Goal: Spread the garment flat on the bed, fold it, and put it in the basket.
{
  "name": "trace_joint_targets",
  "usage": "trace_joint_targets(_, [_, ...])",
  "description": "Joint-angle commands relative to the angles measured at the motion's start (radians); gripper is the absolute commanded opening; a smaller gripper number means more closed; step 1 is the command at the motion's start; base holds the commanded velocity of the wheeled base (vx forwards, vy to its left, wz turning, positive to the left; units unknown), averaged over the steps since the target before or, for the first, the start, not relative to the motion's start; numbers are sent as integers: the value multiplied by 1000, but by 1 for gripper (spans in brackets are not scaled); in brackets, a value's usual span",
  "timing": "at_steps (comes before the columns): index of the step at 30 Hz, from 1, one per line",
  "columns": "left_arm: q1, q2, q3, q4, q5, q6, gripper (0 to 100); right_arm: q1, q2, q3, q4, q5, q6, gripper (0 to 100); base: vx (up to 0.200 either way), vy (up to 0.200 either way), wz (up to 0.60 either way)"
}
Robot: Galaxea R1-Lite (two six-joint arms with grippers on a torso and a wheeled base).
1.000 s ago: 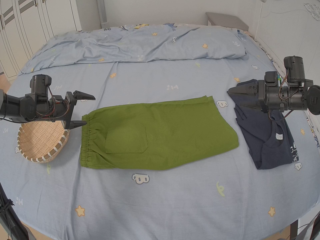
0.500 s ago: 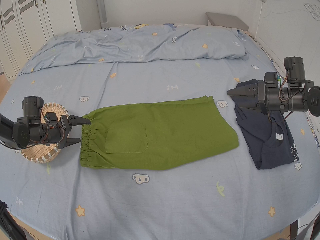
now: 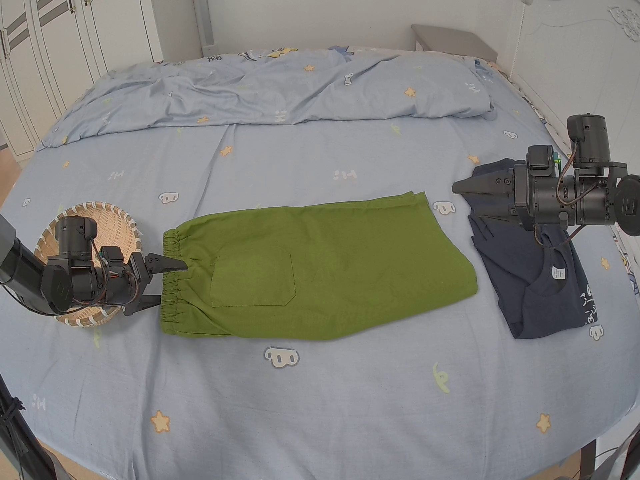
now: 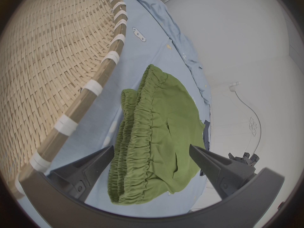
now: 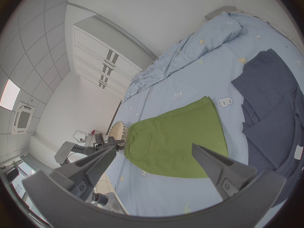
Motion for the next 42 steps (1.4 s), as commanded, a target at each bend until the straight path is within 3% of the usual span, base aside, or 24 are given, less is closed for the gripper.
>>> trace_joint_targets(1, [2,42,5,-24,6,8,100,2,0,2,-1,0,0,100,0,0,0])
trace_joint_targets(12, [-55,70,36,-38,81,146,100,2,1,2,-3,0,0,100,0,0,0])
trace_joint_targets(23, [-58,128,-1,-77,61,111,100,2,3,2,-3,0,0,100,0,0,0])
trace_joint_targets(27, [-58,134,-19,-100,56,49,100,0,1,4,-7,0,0,100,0,0,0])
trace_joint_targets(35, [-41,154,-44,-103,-48,-1,100,-9,1,4,-13,-1,2,100,0,0,0])
trace_joint_targets(36, [-41,154,-47,-103,-51,-6,0,-9,3,4,-13,-1,2,100,0,0,0])
trace_joint_targets(42, [-44,151,-48,-96,-53,-12,0,-11,4,4,-15,-1,2,100,0,0,0])
